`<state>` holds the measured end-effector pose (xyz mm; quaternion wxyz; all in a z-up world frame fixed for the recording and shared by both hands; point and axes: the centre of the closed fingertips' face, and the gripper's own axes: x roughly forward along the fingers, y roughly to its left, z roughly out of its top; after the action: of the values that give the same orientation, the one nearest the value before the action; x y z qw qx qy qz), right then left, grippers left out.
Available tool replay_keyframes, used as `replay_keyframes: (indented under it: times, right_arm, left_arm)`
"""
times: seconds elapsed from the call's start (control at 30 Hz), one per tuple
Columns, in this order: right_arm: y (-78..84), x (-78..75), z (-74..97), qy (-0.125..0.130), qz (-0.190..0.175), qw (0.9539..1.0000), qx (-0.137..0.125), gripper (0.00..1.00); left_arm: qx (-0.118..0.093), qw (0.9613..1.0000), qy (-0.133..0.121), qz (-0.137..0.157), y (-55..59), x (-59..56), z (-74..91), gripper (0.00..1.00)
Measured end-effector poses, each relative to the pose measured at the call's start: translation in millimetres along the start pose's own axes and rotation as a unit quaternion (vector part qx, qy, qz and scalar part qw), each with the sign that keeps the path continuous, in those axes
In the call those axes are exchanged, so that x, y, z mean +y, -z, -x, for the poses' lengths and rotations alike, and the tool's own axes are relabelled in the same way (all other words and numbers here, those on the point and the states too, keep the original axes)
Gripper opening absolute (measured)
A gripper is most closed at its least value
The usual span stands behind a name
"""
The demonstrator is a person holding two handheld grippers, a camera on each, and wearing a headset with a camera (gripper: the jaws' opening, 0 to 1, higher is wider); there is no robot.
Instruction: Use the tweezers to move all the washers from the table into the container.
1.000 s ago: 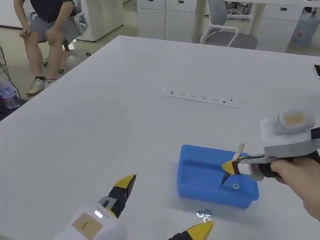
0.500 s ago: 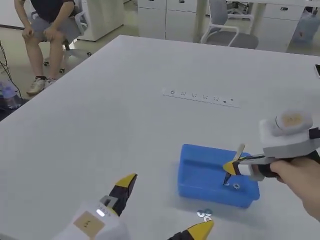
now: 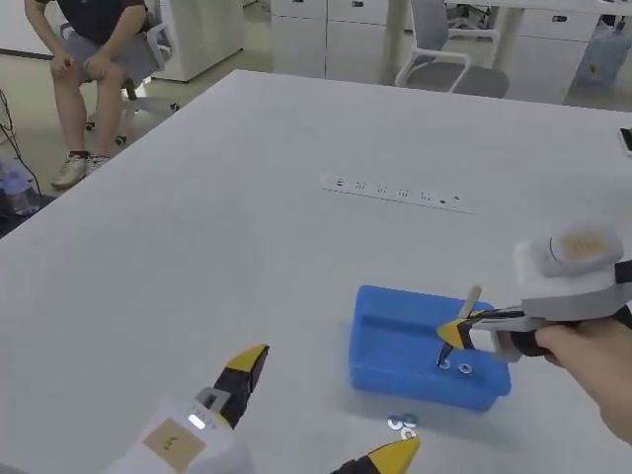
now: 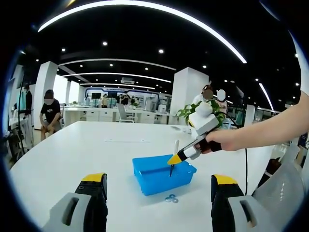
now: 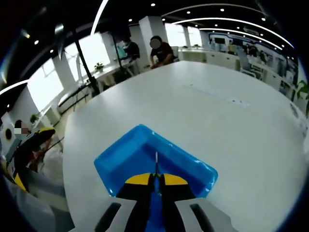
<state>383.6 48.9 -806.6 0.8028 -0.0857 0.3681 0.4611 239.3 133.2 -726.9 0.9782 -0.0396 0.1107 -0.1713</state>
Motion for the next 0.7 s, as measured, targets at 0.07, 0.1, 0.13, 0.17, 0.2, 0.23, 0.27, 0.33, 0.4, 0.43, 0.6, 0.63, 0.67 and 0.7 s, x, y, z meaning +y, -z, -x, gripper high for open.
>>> replay_keyframes:
  times: [0.07, 0.1, 0.13, 0.17, 0.2, 0.23, 0.27, 0.33, 0.4, 0.43, 0.6, 0.63, 0.67, 0.7]
  right_arm:
    - [-1.9, 3.3, 4.4, 0.001, 0.001, 1.0000, -0.007, 0.04]
    - [-2.6, 3.8, 5.2, 0.001, 0.002, 0.9999, -0.010, 0.04]
    - [-2.6, 3.4, 4.3, 0.000, 0.002, 0.9999, -0.011, 0.04]
    - [-4.4, 5.2, 7.8, -0.001, 0.002, 0.9999, -0.015, 0.04]
    - [-6.4, 7.3, 11.6, -0.002, 0.003, 0.9998, -0.018, 0.04]
    - [-9.3, 9.3, 14.9, -0.003, 0.005, 0.9997, -0.024, 0.04]
    - [-10.6, 9.7, 16.3, -0.001, 0.020, 0.9995, -0.024, 0.04]
    - [-13.0, 15.9, 23.0, 0.001, 0.059, 0.9980, -0.022, 0.04]
    - [-15.7, 22.9, 29.5, -0.003, 0.059, 0.9978, -0.029, 0.04]
    - [-17.4, 25.7, 32.0, -0.005, 0.060, 0.9976, -0.034, 0.04]
    - [-25.2, 47.4, 43.6, -0.025, 0.050, 0.9967, -0.058, 0.04]
    - [-25.8, 51.9, 45.0, -0.030, 0.048, 0.9965, -0.061, 0.04]
    - [-25.9, 55.7, 46.0, -0.035, 0.048, 0.9963, -0.063, 0.04]
    - [-25.4, 59.6, 46.9, -0.039, 0.046, 0.9961, -0.064, 0.04]
  left_arm:
    - [0.001, 1.0000, 0.000, 0.000, 0.3, -0.2, -0.1, 0.91]
    - [0.001, 1.0000, 0.001, -0.001, 0.4, -0.6, -0.2, 0.91]
    - [0.002, 1.0000, 0.002, -0.001, 0.7, -1.0, -0.2, 0.91]
    - [0.002, 1.0000, 0.002, -0.001, 0.7, -1.1, -0.2, 0.90]
    - [0.003, 1.0000, 0.003, -0.002, 0.9, -1.4, -0.3, 0.90]
    - [0.004, 1.0000, 0.003, -0.002, 1.0, -1.6, -0.3, 0.90]
    - [0.004, 1.0000, 0.004, -0.002, 1.1, -1.9, -0.4, 0.90]
    - [0.004, 1.0000, 0.005, -0.003, 1.4, -2.1, -0.4, 0.90]
    - [0.006, 1.0000, 0.006, -0.003, 2.1, -2.2, -0.5, 0.90]
    - [0.006, 1.0000, 0.006, -0.004, 2.3, -2.3, -0.5, 0.90]
    - [0.008, 0.9999, 0.008, -0.005, 2.7, -3.2, -0.6, 0.90]
    - [0.009, 0.9999, 0.008, -0.005, 2.9, -3.5, -0.7, 0.90]
    - [0.009, 0.9999, 0.008, -0.005, 2.9, -3.5, -0.7, 0.90]
    - [0.010, 0.9999, 0.007, -0.006, 3.0, -3.4, -0.7, 0.90]
